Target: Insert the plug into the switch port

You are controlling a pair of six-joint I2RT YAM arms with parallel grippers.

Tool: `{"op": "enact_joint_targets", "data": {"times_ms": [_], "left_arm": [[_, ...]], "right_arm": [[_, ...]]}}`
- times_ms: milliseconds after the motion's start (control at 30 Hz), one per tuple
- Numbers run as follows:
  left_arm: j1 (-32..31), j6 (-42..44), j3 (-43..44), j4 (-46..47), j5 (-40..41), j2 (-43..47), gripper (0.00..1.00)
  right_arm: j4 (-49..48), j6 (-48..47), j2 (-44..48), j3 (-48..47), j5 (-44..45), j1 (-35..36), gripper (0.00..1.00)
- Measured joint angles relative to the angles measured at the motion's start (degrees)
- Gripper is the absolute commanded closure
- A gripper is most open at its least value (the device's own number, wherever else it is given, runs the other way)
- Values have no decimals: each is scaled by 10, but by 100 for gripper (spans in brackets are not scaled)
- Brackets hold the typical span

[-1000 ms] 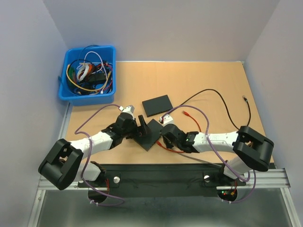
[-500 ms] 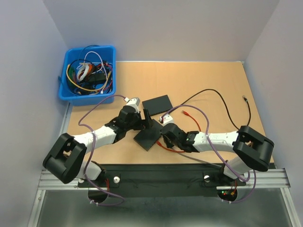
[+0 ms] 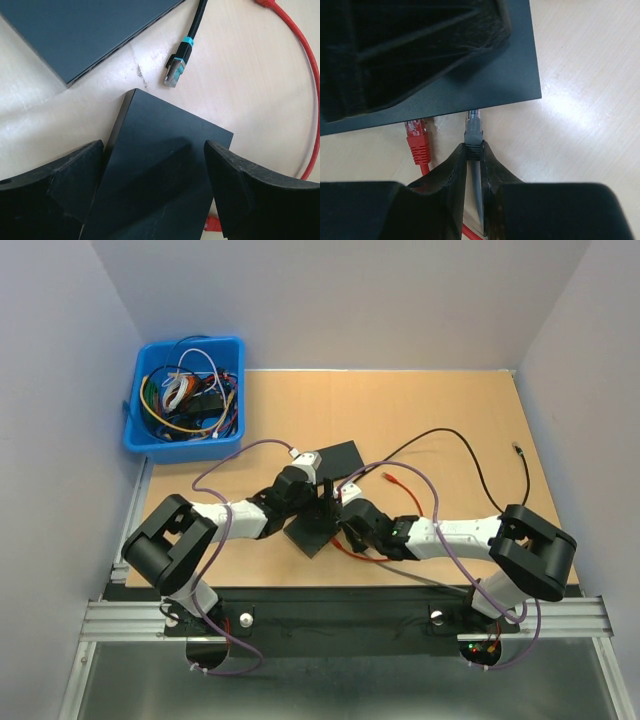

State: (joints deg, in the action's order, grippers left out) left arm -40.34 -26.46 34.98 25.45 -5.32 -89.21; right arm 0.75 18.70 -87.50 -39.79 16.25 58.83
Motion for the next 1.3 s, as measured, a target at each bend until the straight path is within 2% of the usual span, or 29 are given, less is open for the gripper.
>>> {"op": "enact_joint_targets", "data": {"times_ms": [300, 500, 900, 1300], "left_arm": [[-9, 17, 16, 16, 17, -25, 21], [-10, 15, 11, 19, 17, -26, 37], [-15, 4, -23, 76, 29, -23, 46], [-24, -6, -23, 77, 31, -23, 47]], "right_arm": [[9, -14, 8, 0, -10, -3, 100], [23, -16, 17, 3, -6, -4, 100], [31, -21, 21, 3, -1, -4, 99], [53, -25, 54, 13, 8, -4, 100]]}}
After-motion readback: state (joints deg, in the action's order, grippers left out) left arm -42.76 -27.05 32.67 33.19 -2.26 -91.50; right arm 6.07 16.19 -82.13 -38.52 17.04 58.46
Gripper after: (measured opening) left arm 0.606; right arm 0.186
